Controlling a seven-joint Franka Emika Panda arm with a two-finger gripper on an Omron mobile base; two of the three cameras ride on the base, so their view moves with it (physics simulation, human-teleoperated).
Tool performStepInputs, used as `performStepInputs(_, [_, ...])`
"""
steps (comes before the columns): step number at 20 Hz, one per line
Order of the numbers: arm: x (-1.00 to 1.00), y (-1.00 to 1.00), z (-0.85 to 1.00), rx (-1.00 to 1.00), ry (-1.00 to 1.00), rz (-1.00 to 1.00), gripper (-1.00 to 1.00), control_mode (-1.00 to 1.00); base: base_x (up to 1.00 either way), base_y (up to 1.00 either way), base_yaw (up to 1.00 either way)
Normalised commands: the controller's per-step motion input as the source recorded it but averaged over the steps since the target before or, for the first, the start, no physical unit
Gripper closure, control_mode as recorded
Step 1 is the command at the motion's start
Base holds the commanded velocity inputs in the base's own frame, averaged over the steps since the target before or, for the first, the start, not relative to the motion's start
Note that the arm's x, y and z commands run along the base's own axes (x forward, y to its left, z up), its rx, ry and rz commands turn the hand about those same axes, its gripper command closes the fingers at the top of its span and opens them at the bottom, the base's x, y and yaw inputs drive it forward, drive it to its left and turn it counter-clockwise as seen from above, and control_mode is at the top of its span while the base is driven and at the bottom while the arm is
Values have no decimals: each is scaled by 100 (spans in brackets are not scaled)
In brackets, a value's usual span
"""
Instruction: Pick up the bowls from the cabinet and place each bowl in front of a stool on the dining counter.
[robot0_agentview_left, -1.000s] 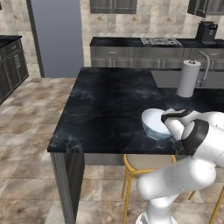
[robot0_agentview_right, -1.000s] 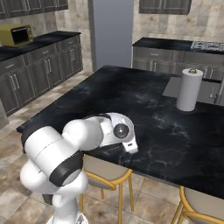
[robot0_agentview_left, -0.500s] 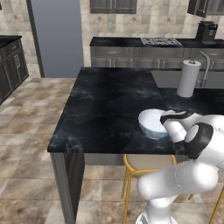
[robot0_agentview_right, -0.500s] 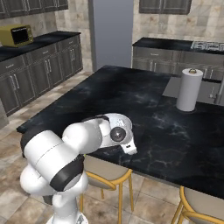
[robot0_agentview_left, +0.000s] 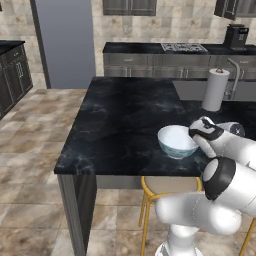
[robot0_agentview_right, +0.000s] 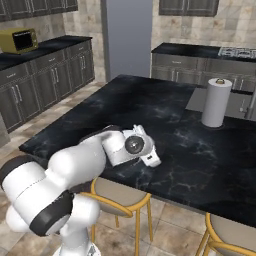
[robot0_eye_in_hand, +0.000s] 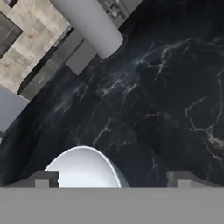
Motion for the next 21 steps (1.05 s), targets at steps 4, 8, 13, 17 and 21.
performStepInputs(4, [-47,-54,100,-1,8,13,-100,-100,0,0,0])
performStepInputs(8, [-86,-31,100,-1,10,17,-100,-100,0,0,0])
performStepInputs(13, [-100,0,88,-5,4,28,-100,-100,0,0,0])
performStepInputs(17, [-99,12,46,-8,2,36,-100,-100,0,0,0])
performStepInputs(21, [-59,28,15,-8,6,34,-100,-100,0,0,0])
